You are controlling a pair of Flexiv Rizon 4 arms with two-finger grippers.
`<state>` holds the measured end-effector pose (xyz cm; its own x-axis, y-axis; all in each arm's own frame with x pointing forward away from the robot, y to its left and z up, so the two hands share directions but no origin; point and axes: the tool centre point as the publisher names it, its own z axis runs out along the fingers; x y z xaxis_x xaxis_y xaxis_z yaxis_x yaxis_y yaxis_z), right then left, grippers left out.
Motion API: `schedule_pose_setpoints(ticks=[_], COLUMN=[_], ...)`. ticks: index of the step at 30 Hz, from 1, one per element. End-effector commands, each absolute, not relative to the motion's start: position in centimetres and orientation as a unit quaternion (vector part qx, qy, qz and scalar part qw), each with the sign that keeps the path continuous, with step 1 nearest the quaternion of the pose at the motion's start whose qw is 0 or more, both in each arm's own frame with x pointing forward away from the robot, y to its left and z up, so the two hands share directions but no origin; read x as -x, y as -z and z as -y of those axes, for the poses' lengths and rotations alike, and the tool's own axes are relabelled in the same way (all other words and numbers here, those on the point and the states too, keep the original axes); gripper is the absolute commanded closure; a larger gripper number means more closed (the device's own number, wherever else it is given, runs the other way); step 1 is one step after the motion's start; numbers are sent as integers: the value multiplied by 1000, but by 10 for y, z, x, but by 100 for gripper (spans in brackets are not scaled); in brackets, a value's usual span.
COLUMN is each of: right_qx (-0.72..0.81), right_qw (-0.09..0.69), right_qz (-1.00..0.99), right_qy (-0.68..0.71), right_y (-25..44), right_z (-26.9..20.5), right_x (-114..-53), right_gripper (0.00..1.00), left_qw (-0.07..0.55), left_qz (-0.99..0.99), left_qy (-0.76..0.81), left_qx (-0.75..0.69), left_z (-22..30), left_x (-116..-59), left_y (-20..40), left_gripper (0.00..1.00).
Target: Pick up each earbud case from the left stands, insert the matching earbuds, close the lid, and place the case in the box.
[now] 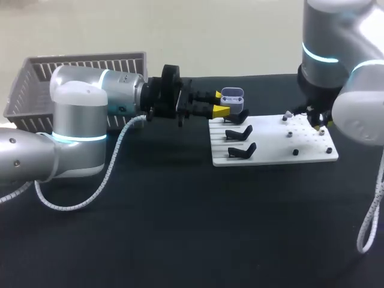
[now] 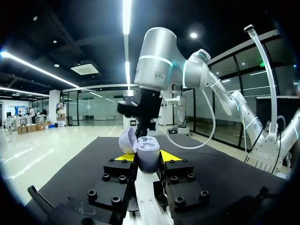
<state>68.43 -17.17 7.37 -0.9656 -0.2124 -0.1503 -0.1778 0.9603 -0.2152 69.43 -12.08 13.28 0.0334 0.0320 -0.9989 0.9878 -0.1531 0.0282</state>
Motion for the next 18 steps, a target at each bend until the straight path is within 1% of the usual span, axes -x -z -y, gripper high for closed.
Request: schedule_pose_setpoints(ticks=[1, 9, 18], right_qx=[83, 79, 101], right_qw=[101, 106, 107], right_qz=[-988, -990, -989], right_qy=[85, 57, 27], right_y=[-115, -157, -191], right_z=[155, 101, 57], right_x=[-655, -642, -646], right_gripper=[100, 100, 100], left_qw=[460, 460, 460], left_qz=[-460, -460, -460], left_qy=[521, 521, 521], left_qx=[-553, -553, -553], left_z=[121, 121, 121], left_x=[-695, -695, -695], left_y=[-132, -132, -132], left_gripper=[100, 100, 100])
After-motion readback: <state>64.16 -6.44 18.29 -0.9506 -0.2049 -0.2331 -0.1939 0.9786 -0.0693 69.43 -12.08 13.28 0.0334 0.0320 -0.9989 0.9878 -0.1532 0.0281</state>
